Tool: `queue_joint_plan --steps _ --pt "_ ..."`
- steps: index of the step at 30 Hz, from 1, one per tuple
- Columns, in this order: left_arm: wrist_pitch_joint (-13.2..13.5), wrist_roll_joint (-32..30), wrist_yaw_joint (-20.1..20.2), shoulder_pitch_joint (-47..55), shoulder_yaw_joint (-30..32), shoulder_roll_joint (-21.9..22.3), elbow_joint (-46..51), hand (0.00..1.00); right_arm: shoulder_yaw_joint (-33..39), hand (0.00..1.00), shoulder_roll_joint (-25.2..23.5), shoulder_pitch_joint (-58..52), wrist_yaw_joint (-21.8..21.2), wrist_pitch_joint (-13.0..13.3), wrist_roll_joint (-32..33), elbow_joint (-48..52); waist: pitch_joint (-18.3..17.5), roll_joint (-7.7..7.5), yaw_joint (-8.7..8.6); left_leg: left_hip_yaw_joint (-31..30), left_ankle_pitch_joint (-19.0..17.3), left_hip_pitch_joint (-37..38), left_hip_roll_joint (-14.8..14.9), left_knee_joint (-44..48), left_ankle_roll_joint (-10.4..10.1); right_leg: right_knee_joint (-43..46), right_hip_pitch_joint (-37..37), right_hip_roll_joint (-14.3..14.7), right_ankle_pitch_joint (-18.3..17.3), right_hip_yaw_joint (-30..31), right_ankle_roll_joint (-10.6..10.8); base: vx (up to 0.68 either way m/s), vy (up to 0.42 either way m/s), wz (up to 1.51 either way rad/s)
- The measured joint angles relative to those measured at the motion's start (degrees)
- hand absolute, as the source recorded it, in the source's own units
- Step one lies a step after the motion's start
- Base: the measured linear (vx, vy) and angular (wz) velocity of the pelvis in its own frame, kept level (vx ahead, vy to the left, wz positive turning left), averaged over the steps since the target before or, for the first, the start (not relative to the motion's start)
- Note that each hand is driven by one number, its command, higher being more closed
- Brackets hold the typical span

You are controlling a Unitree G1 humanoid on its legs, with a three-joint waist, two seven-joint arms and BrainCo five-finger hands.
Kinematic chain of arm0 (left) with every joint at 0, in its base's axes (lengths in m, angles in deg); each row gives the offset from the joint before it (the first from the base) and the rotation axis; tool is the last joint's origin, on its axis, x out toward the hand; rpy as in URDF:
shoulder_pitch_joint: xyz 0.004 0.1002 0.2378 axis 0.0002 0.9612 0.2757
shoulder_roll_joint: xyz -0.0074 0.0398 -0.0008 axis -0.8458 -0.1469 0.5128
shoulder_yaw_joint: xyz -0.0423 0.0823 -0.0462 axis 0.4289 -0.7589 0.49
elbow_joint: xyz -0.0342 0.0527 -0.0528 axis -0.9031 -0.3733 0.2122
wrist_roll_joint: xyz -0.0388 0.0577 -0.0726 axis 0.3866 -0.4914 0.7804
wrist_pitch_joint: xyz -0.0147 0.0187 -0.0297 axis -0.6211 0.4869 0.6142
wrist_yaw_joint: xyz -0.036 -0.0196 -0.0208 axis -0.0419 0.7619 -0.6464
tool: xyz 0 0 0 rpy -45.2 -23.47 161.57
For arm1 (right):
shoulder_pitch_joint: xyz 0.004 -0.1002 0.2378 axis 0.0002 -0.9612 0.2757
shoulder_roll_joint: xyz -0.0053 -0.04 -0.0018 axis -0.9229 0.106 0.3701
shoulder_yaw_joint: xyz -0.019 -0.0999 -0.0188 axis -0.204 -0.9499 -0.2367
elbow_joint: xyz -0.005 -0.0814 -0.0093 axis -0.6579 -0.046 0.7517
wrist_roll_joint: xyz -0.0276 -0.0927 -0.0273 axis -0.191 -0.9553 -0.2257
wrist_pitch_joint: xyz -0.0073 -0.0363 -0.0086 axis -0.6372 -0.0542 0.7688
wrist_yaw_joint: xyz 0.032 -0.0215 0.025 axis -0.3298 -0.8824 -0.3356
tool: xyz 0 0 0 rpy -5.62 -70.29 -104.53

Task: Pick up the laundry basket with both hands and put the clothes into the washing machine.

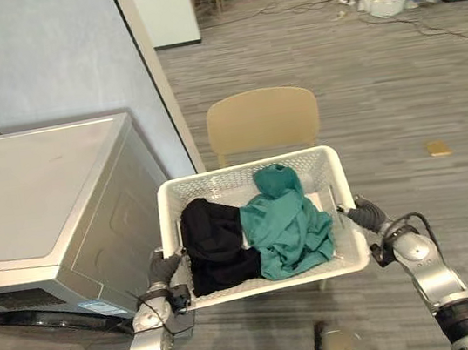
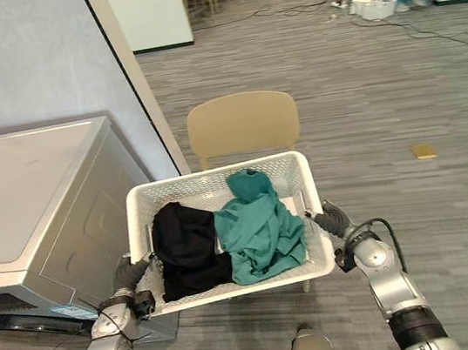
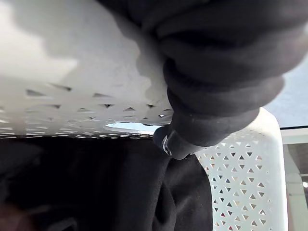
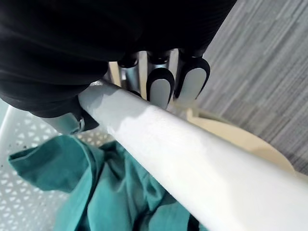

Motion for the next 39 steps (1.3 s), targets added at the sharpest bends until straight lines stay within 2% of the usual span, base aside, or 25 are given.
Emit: queue_joint_plan --steps 2,3,5,6,7,8,9,10,11,12,13,14,15,16,17,18,20,22,24,27,31,33,37,39 --pt "0.0 -0.1 0.0 0.0 0.0 0.4 0.0 1.0 0.5 1.0 0.0 -0.4 0.0 0.0 0.0 0.2 0.4 0.88 0.29 0.0 -0.1 -0.6 0.9 1.3 -0.2 -1.0 1.1 0.6 -0.6 -1.2 -0.3 0.27 -0.088 0.28" --pt "-0.1 -0.3 0.2 0.0 -0.5 0.5 0.0 1.0 1.2 1.0 0.0 -1.2 -0.2 0.0 0.0 0.2 0.9 1.19 0.22 0.0 -0.6 -2.0 1.4 6.1 -1.4 -1.4 2.9 0.5 -1.6 -2.5 -0.6 0.23 -0.111 0.42" --pt "-0.1 -0.8 0.6 0.3 -1.6 0.9 0.0 1.0 2.1 1.0 0.2 -2.2 -0.2 0.0 0.0 0.3 1.9 1.59 -0.06 0.5 -0.4 -4.9 2.0 16.0 -2.4 -2.2 5.9 0.3 -2.7 -3.5 -0.4 0.22 -0.093 0.28" --pt "-0.1 -0.8 0.9 0.6 -1.6 1.5 0.0 1.0 2.4 1.0 0.5 -2.7 -0.2 0.0 0.0 0.6 2.8 2.04 0.17 0.7 1.3 -7.8 2.7 25.0 -5.2 -2.1 7.9 0.3 -3.7 -3.4 -0.4 0.15 -0.002 -0.09" --pt "-0.1 -0.8 1.0 1.0 -1.6 1.8 0.1 1.0 2.5 1.0 0.7 -3.1 -0.2 0.0 0.0 1.0 3.5 1.61 0.57 0.6 3.5 -10.8 3.1 31.1 -8.8 -2.1 8.6 0.2 -4.4 -2.5 -0.6 0.14 0.029 -0.33" --pt "0.0 -0.9 1.1 1.4 -1.7 2.2 0.1 1.0 2.5 1.0 0.9 -3.2 -0.2 0.0 0.0 0.9 3.5 2.3 1.41 0.4 3.9 -12.8 3.5 34.8 -10.7 -2.3 8.9 0.2 -4.6 -1.5 -0.7 0.13 0.088 -0.55" --pt "0.0 -1.2 1.1 1.6 -1.8 2.2 0.1 1.0 2.5 1.0 0.8 -3.6 -0.1 0.0 0.0 0.9 3.4 2.6 1.5 0.6 1.5 -13.8 4.7 34.0 -7.9 -3.0 9.1 0.1 -4.9 -0.4 -1.1 0.15 0.112 -0.58" --pt "0.0 -1.5 1.2 1.5 -1.8 2.1 0.2 1.0 2.6 1.0 0.8 -4.2 -0.1 0.0 0.0 0.9 3.5 2.45 1.17 0.7 0.2 -14.0 6.7 29.1 -5.8 -3.9 9.1 -0.2 -4.8 0.6 -0.8 0.13 0.094 -0.46" --pt "0.0 -1.7 1.3 1.5 -2.0 2.1 0.1 1.0 2.7 1.0 0.8 -4.3 -0.1 0.0 0.0 0.9 3.6 2.38 1.05 0.7 0.1 -13.9 7.6 25.4 -5.7 -4.3 9.0 -0.5 -4.8 1.2 -0.6 0.14 0.133 -0.37" --pt "0.0 -1.7 1.4 1.6 -2.5 2.2 0.1 1.0 3.2 1.0 0.9 -4.8 -0.1 -0.1 0.0 0.7 3.6 2.35 0.98 0.2 0.4 -13.0 8.6 16.8 -5.8 -4.8 8.7 -0.9 -4.6 2.2 0.3 0.1 0.13 -0.38" --pt "0.0 -1.8 1.3 1.5 -3.1 2.2 0.1 1.0 3.3 1.0 1.1 -5.1 -0.1 0.0 0.0 0.2 3.5 2.7 0.84 -0.3 1.8 -11.9 9.8 10.3 -6.8 -4.7 8.1 -0.9 -4.6 3.0 1.3 0.15 0.244 -0.41" --pt "0.0 -1.9 1.3 1.5 -4.1 2.3 0.1 1.0 3.9 1.0 1.5 -5.3 -0.1 -0.1 -0.1 -0.3 3.7 4.08 0.0 -0.3 8.0 -11.3 11.5 5.0 -8.3 -4.5 7.6 -0.1 -4.6 3.4 2.7 0.12 0.226 -0.3" --pt "0.0 -1.9 1.3 1.4 -4.4 2.4 0.0 1.0 4.2 1.0 1.6 -5.2 0.0 -0.1 -0.1 -0.5 3.8 4.81 -0.44 -0.1 8.4 -11.1 12.0 3.7 -8.7 -4.5 7.3 0.4 -4.7 3.5 3.3 0.16 0.293 -0.17" --pt "0.0 -2.0 1.1 0.4 -4.5 2.4 -0.6 1.0 4.4 1.0 1.0 -5.1 0.6 -0.1 -0.1 -1.5 3.7 4.8 -1.38 0.4 7.6 -10.6 11.0 0.7 -8.2 -4.8 6.1 -0.5 -4.2 4.1 4.7 0.12 0.289 -0.13" --pt "0.0 -2.5 1.1 -1.5 -4.7 1.4 -0.7 1.0 4.6 1.0 0.7 -4.3 0.9 0.1 0.0 -2.3 4.7 3.22 -1.79 1.7 8.4 -11.0 9.5 -2.8 -7.2 -5.4 3.6 -1.8 -3.3 5.3 5.8 0.09 0.311 -0.16" --pt "0.0 -2.9 0.8 -3.0 -5.2 0.4 -1.3 1.0 4.6 1.0 0.6 -3.1 0.9 0.1 0.0 -3.3 5.2 2.58 -1.66 2.7 9.4 -12.0 8.7 -4.5 -6.6 -6.6 2.1 -2.4 -1.9 6.0 6.2 0.04 0.242 -0.2" --pt "0.0 -3.1 -0.1 -5.5 -6.3 -0.6 -2.3 1.0 4.5 1.0 0.6 0.7 0.9 -0.3 -0.1 -7.1 6.8 1.76 -1.7 4.3 10.4 -13.3 7.7 -6.4 -5.4 -11.2 1.1 -3.0 1.5 7.1 6.8 0.01 0.195 -0.28" --pt "0.0 -3.8 -0.5 -8.4 -6.8 -0.7 -3.7 1.0 4.4 1.0 1.0 5.3 1.1 -0.9 -0.1 -11.7 7.6 1.65 -1.59 5.6 10.4 -16.0 7.1 -6.3 -5.4 -13.9 -0.9 -3.6 3.8 8.0 7.2 -0.02 0.156 -0.24" --pt "0.1 -3.9 -1.8 -15.7 -7.3 -2.2 -8.5 1.0 3.9 1.0 2.0 11.9 1.9 -1.4 0.0 -15.5 9.0 1.6 -1.63 6.5 11.2 -20.1 7.0 -6.3 -4.5 -15.7 -4.3 -3.7 6.1 8.4 7.8 -0.02 0.08 -0.06" --pt "0.3 -3.9 -3.4 -24.4 -8.7 -2.6 -13.2 1.0 3.8 1.0 4.6 18.9 4.1 -2.0 0.6 -18.6 12.5 1.5 -1.66 6.5 12.1 -21.9 7.2 -6.5 -4.5 -16.0 -6.1 -3.4 7.0 8.4 7.6 -0.05 0.017 0.01" --pt "1.2 -3.4 -5.5 -31.6 -10.3 -2.6 -17.7 1.0 3.0 1.0 7.4 24.6 7.3 -1.9 1.8 -20.0 14.5 1.25 -1.71 6.9 12.8 -23.2 7.3 -7.2 -4.6 -16.0 -7.9 -3.2 7.5 8.9 7.4 -0.02 -0.007 -0.04" --pt "1.4 -3.1 -6.5 -32.9 -10.9 -2.6 -18.1 1.0 3.0 1.0 7.7 25.7 8.6 -1.9 1.8 -20.0 14.8 1.13 -1.73 7.1 13.4 -23.2 7.4 -8.3 -5.4 -15.9 -8.7 -3.2 7.6 9.1 7.3 0.0 -0.016 -0.05" --pt "1.5 -2.4 -7.9 -36.0 -11.3 -2.5 -22.0 1.0 1.9 1.0 7.9 28.0 9.8 -2.1 1.8 -22.3 14.9 1.0 -1.21 8.2 13.8 -23.4 7.8 -9.3 -5.2 -15.8 -9.9 -2.6 7.7 9.9 7.2 0.02 -0.03 -0.11" --pt "1.4 -2.2 -8.5 -36.8 -11.3 -2.5 -22.8 1.0 1.3 1.0 8.1 28.6 10.8 -2.2 1.8 -22.7 14.9 1.0 -1.08 8.4 14.4 -23.4 7.9 -10.4 -6.1 -15.7 -10.7 -2.5 7.7 10.0 7.2 0.01 -0.031 -0.05"
